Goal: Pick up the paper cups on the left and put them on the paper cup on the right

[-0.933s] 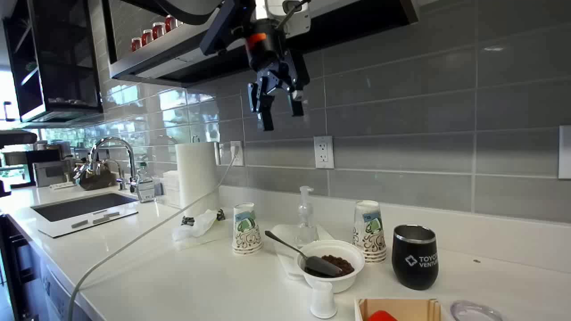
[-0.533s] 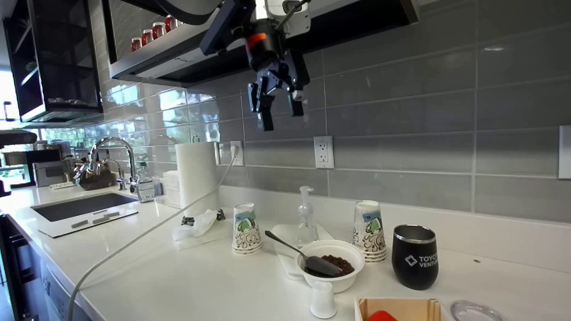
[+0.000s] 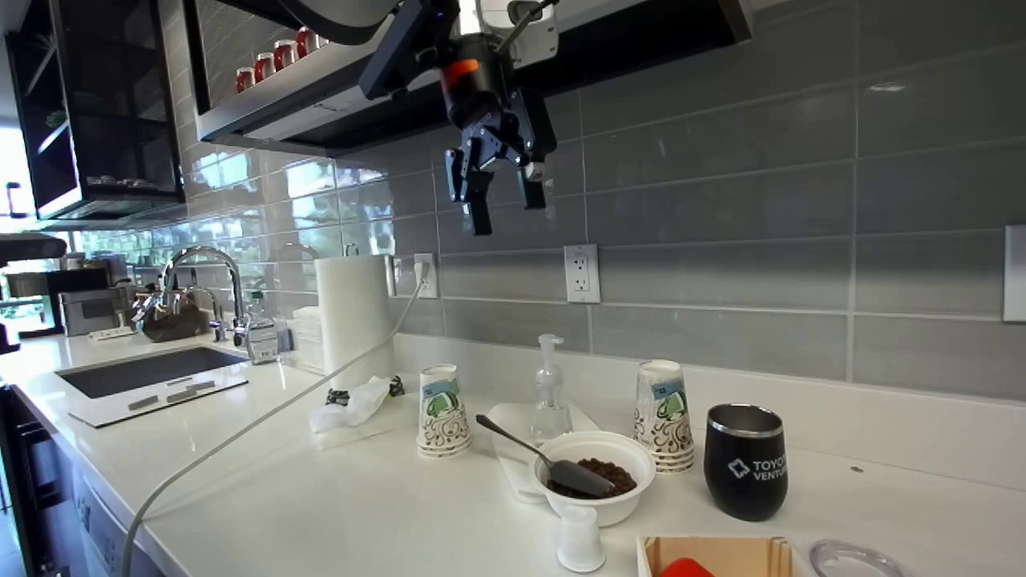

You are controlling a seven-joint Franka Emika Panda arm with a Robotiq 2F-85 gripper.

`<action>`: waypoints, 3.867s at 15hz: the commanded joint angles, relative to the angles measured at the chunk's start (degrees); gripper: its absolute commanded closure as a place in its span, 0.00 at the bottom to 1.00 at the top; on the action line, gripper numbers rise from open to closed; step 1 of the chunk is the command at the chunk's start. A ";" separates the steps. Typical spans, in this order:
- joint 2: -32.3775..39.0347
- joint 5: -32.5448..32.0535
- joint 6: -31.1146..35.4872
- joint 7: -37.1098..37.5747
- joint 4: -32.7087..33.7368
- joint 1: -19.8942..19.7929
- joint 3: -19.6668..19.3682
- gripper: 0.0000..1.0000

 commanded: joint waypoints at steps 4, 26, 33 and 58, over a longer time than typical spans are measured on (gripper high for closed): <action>0.10 -0.37 -0.23 0.35 0.15 1.07 -0.89 0.00; 1.85 16.75 35.34 14.16 -17.46 6.78 4.42 0.00; 16.51 20.04 48.52 13.89 -13.15 10.75 6.79 0.00; 28.67 21.89 55.20 14.71 -9.32 14.28 6.00 1.00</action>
